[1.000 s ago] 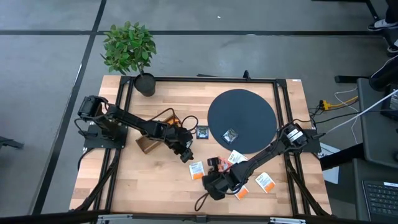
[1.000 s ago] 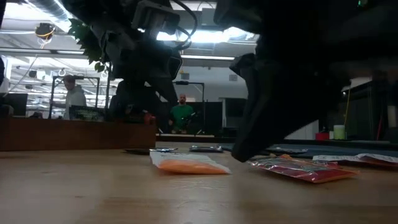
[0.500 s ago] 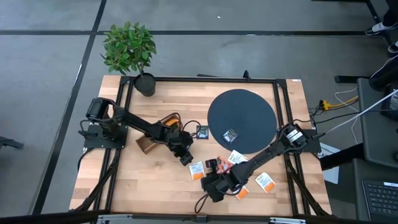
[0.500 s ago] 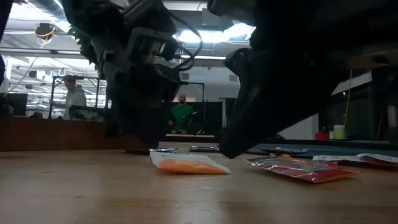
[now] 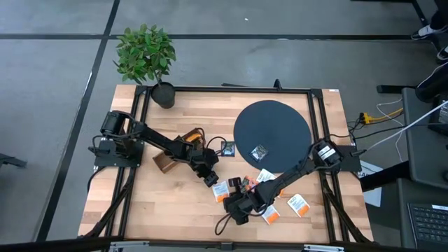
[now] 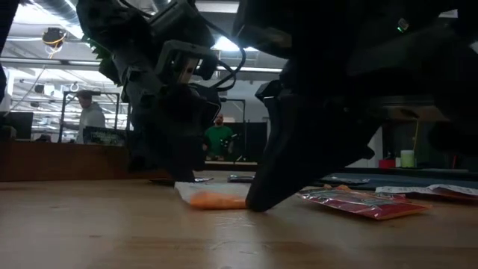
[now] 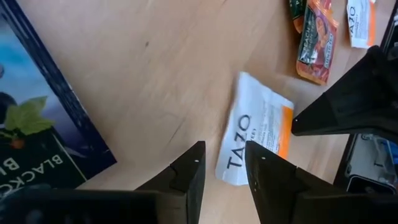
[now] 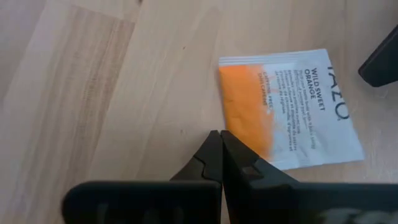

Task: Pick & Place Tea
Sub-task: Put the white tea bag into the left section of the wooden organizer

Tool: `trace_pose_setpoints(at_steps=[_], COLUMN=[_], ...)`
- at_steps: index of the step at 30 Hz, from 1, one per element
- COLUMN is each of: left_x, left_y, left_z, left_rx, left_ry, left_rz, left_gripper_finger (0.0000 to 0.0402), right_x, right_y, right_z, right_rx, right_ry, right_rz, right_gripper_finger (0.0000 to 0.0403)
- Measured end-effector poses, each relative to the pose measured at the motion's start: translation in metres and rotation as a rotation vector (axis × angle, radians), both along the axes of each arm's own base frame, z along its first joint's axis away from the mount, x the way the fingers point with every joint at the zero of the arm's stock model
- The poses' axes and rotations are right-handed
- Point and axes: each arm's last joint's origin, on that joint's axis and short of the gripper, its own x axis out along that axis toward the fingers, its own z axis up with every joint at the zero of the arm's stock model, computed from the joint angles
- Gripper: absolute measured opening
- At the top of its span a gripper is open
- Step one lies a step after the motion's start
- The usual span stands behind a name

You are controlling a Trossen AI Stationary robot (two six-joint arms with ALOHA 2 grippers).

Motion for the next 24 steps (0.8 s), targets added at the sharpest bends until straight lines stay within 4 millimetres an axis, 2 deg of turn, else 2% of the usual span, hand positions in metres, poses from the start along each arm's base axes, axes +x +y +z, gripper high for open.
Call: trace_pose_setpoints(at_steps=[12, 20, 24], left_x=[-0.001, 0.0, 0.0], left_y=[-0.002, -0.011, -0.013], left_z=[0.0, -0.015, -0.015], left_rx=[-0.031, -0.097, -0.089], left_ry=[0.012, 0.062, 0.062], left_rz=[-0.016, -0.071, -0.07], left_gripper_finger=[0.0109, 0.0101, 0.0087], right_x=[0.013, 0.018, 0.019], right_y=[-0.017, -0.029, -0.032], right_z=[-0.001, -0.002, -0.002], right_rx=[0.0, -0.023, -0.018], right_ry=[-0.036, -0.045, -0.048], right_rz=[-0.03, -0.077, -0.104], right_gripper_finger=[0.0, 0.0, 0.0002])
